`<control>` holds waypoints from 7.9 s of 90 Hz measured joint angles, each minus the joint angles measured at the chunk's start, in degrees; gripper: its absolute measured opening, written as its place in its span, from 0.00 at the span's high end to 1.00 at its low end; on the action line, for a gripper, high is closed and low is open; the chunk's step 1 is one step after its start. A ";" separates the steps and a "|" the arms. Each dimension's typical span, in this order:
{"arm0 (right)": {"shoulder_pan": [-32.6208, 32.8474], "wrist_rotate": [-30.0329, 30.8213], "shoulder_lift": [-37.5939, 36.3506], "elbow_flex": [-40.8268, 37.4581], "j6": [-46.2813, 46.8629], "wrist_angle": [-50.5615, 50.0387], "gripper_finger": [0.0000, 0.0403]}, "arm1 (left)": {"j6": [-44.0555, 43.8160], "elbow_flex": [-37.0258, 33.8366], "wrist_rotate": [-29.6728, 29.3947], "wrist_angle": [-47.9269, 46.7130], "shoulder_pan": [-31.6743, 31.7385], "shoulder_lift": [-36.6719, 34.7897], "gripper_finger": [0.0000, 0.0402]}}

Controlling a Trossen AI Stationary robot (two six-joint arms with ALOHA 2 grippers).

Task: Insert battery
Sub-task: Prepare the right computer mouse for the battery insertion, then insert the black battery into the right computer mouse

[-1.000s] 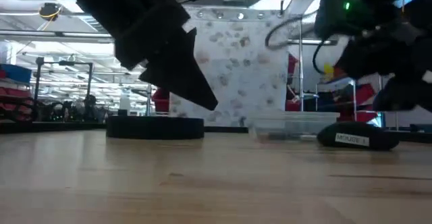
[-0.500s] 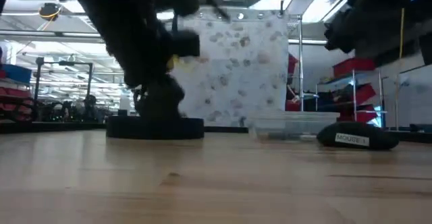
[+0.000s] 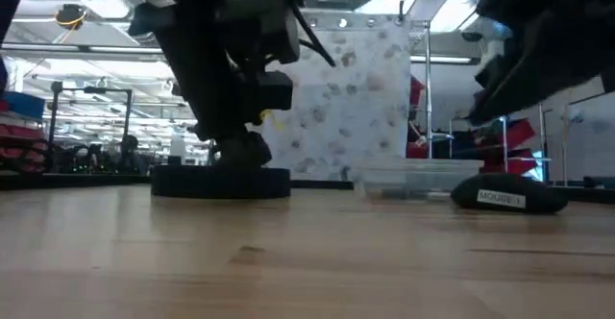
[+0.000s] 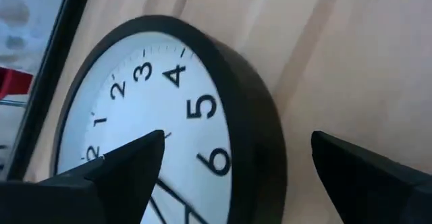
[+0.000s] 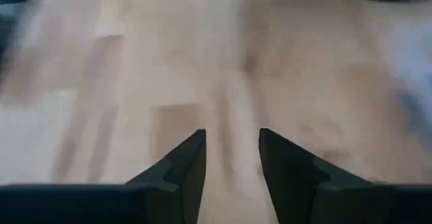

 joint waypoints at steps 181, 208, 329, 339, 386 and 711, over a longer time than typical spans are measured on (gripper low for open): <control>-0.52 4.02 8.16 -9.69 17.71 3.47 0.38 | -20.18 -0.32 -13.79 9.71 -12.89 0.17 0.12; -6.55 -24.16 7.69 -9.78 6.14 30.53 0.38 | 10.00 -0.35 -13.99 29.34 -19.60 0.18 0.12; -15.41 -41.28 18.14 -1.13 6.01 36.61 0.38 | 26.53 1.18 10.23 56.00 -11.58 7.41 0.51; -15.36 -40.96 18.14 -1.13 4.88 36.77 0.38 | 25.37 1.18 9.64 55.81 -12.31 7.41 0.56; -15.43 -16.06 2.77 -1.12 -1.44 14.45 0.18 | -17.04 1.21 21.14 40.46 -8.92 6.67 0.66; -13.20 -16.44 13.46 23.50 -23.32 -23.36 0.95 | -11.56 -14.75 17.16 39.98 -8.58 -4.61 0.44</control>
